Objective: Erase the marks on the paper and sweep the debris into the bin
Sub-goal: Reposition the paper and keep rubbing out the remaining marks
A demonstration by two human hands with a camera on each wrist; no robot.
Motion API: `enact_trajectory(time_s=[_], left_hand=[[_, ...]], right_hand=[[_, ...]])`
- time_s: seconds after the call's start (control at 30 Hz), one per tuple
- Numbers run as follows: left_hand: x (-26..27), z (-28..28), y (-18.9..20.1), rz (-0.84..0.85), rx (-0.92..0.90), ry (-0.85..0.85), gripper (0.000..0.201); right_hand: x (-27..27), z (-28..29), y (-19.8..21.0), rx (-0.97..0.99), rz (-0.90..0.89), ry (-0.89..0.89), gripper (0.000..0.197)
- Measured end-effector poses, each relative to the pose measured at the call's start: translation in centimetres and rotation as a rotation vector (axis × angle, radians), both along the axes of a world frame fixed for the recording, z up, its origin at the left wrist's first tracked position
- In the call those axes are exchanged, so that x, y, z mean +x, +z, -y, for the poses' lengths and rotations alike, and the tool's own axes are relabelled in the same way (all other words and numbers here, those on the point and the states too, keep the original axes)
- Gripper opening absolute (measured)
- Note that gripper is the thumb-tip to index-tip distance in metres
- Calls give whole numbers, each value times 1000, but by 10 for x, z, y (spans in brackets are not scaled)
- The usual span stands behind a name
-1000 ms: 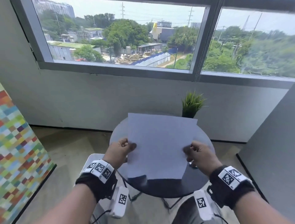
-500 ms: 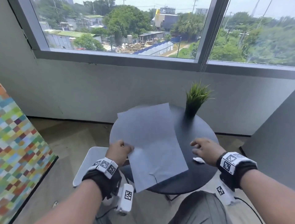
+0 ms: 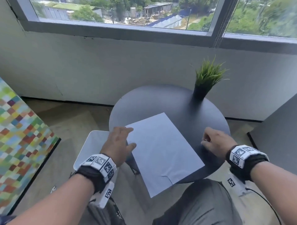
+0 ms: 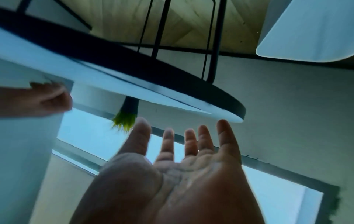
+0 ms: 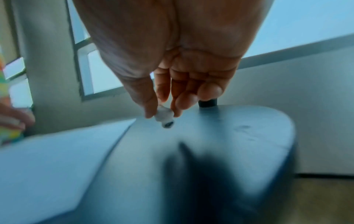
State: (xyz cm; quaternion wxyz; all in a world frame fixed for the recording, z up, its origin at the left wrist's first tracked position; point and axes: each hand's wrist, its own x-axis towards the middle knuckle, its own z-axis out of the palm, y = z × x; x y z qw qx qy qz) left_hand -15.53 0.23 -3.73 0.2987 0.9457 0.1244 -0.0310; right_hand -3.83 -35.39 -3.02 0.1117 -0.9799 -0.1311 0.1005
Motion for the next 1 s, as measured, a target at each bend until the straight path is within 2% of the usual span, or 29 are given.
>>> enact_trajectory(time_s=[0.07, 0.13, 0.23, 0.3, 0.4, 0.47, 0.57, 0.63, 0.7, 0.77, 0.87, 1.0], left_hand=[[6, 5, -5, -98, 166, -168, 62], [8, 12, -11, -163, 286, -261, 64], [0, 28, -13, -142, 364, -329, 63], [-9, 38, -10, -122, 439, -352, 65], [-17, 54, -6, -135, 510, -397, 61], [-22, 62, -4, -132, 489, -432, 56], [-27, 67, -3, -133, 293, -504, 52], [-20, 58, -2, -116, 124, -487, 48], [-4, 38, -1, -72, 98, -427, 49], [16, 15, -2, -102, 204, -405, 63], [36, -2, -5, -238, 368, -483, 91], [46, 5, -12, -325, 489, -551, 112]], right_hand=[[3, -13, 12, 197, -12, -80, 16], [3, -30, 21, 345, -45, -104, 12], [-2, -58, 26, 549, -189, -100, 15], [-6, -73, 21, 605, -274, -76, 16], [-10, -94, 13, 552, -340, 33, 5], [-11, -106, 8, 517, -339, 59, 10], [-14, -116, 3, 401, -314, 89, 5], [-16, -115, -2, 237, -279, 184, 8], [-21, -111, -6, 96, -201, 296, 7], [-25, -106, -9, 17, -155, 374, 8], [-26, -108, -6, -101, -148, 436, 9], [-19, -126, 5, -21, -151, 458, 10]])
